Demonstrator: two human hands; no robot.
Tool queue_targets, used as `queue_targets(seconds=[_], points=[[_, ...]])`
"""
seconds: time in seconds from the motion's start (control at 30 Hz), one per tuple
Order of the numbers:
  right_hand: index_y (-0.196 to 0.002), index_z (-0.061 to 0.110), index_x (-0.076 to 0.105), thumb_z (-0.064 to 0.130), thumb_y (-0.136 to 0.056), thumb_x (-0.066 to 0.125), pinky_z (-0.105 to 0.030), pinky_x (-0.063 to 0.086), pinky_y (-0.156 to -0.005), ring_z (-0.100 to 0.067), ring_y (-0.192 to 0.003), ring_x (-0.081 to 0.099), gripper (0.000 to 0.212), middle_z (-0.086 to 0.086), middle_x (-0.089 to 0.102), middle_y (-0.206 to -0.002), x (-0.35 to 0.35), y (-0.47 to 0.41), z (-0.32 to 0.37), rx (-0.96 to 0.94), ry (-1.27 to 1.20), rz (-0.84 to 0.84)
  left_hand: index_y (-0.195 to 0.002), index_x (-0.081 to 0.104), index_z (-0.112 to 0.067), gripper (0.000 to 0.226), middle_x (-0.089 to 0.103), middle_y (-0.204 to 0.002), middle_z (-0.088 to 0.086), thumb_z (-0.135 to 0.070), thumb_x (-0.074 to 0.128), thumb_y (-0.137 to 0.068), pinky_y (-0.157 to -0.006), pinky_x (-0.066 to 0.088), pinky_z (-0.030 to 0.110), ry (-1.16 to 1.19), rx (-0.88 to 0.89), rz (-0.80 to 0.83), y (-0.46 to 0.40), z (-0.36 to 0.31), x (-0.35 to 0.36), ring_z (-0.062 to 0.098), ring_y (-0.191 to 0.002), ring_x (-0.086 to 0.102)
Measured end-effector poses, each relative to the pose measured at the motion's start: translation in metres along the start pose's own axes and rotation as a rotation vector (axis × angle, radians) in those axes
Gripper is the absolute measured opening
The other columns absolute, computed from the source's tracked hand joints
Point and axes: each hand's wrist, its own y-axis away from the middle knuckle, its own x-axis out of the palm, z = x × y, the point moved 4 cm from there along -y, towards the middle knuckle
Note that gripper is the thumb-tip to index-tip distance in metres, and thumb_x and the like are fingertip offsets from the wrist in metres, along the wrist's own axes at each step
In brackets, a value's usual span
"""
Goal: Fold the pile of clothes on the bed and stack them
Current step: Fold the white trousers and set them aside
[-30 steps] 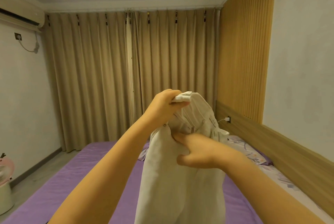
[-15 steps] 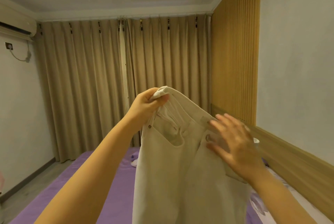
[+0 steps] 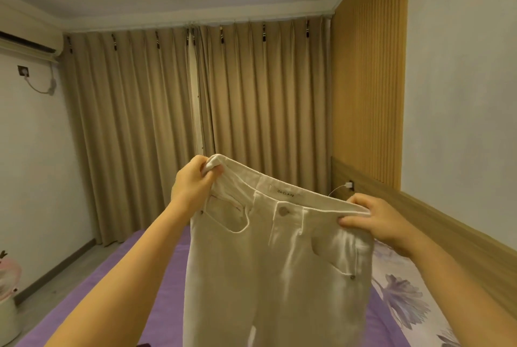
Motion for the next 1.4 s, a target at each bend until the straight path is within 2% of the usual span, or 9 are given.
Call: queue_targets(seconds=[0.2, 0.33, 0.43, 0.57, 0.7, 0.93, 1.1, 1.27, 1.4], points=[[-0.094, 0.005, 0.064, 0.015, -0.080, 0.074, -0.039, 0.056, -0.071, -0.027, -0.080, 0.067, 0.019, -0.016, 0.070, -0.092, 0.021, -0.013, 0.001, 0.263, -0.563, -0.354, -0.058, 0.043, -0.012, 0.038, 0.044, -0.056, -0.001, -0.024, 0.054, -0.093, -0.051, 0.029, 0.030, 0.010, -0.265, 0.049, 0.033, 0.029, 0.017, 0.017, -0.056, 0.040], [-0.104, -0.001, 0.059, 0.009, -0.082, 0.070, -0.037, 0.055, -0.063, -0.026, -0.072, 0.064, 0.027, -0.015, 0.066, -0.086, 0.049, -0.013, 0.034, 0.262, -0.814, -0.254, -0.064, 0.045, -0.012, 0.032, 0.044, -0.060, 0.001, -0.023, 0.051, -0.094, -0.053, 0.031, 0.029, 0.313, -0.312, 0.032, 0.060, -0.006, 0.042, 0.015, -0.057, 0.040], [-0.106, 0.007, 0.056, 0.006, -0.078, 0.074, -0.027, 0.054, -0.052, -0.017, -0.075, 0.065, 0.033, -0.010, 0.065, -0.094, 0.072, -0.004, 0.073, 0.098, -0.747, -0.162, -0.064, 0.053, -0.020, 0.031, 0.051, -0.056, -0.011, -0.027, 0.052, -0.094, -0.047, 0.038, 0.020, 0.403, -0.173, -0.002, 0.083, -0.051, 0.057, 0.004, -0.051, 0.045], [-0.104, 0.021, 0.057, 0.010, -0.073, 0.080, -0.021, 0.056, -0.072, -0.004, -0.084, 0.067, 0.039, 0.002, 0.069, -0.094, 0.088, 0.014, 0.093, -0.101, -0.559, -0.110, -0.081, 0.069, -0.024, 0.017, 0.071, -0.076, 0.000, -0.027, 0.058, -0.094, -0.066, 0.055, 0.032, 0.594, -0.057, 0.014, 0.098, -0.079, 0.063, 0.017, -0.075, 0.067], [-0.088, 0.019, 0.057, 0.014, -0.072, 0.081, -0.024, 0.057, -0.070, 0.003, -0.070, 0.060, 0.030, 0.003, 0.063, -0.082, 0.076, 0.017, 0.087, -0.144, -0.460, -0.243, -0.090, 0.071, -0.019, 0.011, 0.073, -0.082, 0.000, -0.024, 0.062, -0.092, -0.069, 0.058, 0.032, 0.598, -0.048, 0.015, 0.106, -0.079, 0.069, 0.017, -0.080, 0.070], [-0.088, 0.015, 0.061, 0.015, -0.077, 0.077, -0.042, 0.058, -0.078, -0.025, -0.090, 0.067, 0.019, -0.008, 0.068, -0.090, 0.063, 0.007, 0.079, -0.136, -0.558, -0.290, -0.116, 0.061, -0.032, 0.035, 0.069, -0.108, -0.012, -0.031, 0.074, -0.083, -0.083, 0.054, 0.021, 0.565, -0.011, 0.362, 0.108, -0.073, 0.083, 0.004, -0.102, 0.064], [-0.096, 0.011, 0.066, 0.007, -0.085, 0.068, -0.029, 0.057, -0.080, -0.021, -0.094, 0.068, 0.012, -0.007, 0.072, -0.093, 0.058, 0.008, 0.075, -0.206, -0.674, -0.148, -0.106, 0.062, -0.036, 0.029, 0.069, -0.099, -0.018, -0.016, 0.070, -0.086, -0.081, 0.052, 0.020, 0.409, 0.107, 0.180, 0.106, -0.080, 0.087, 0.000, -0.093, 0.064], [-0.111, 0.035, 0.061, 0.025, -0.087, 0.065, -0.007, 0.043, -0.086, 0.006, -0.109, 0.055, 0.026, 0.021, 0.064, -0.111, 0.036, 0.020, 0.027, -0.350, -0.342, -0.264, -0.107, 0.063, -0.021, 0.025, 0.066, -0.094, -0.010, -0.002, 0.058, -0.091, -0.080, 0.047, 0.022, 0.449, 0.099, 0.080, 0.086, -0.085, 0.077, 0.002, -0.085, 0.059], [-0.123, 0.046, 0.044, 0.047, -0.073, 0.063, -0.026, 0.038, -0.104, -0.001, -0.125, 0.043, 0.053, 0.023, 0.048, -0.132, 0.051, 0.026, -0.044, -0.109, -0.288, -0.086, -0.105, 0.066, -0.020, 0.020, 0.064, -0.092, 0.001, -0.018, 0.060, -0.086, -0.077, 0.049, 0.034, 0.747, 0.031, 0.125, 0.050, -0.111, 0.049, 0.016, -0.085, 0.058]])
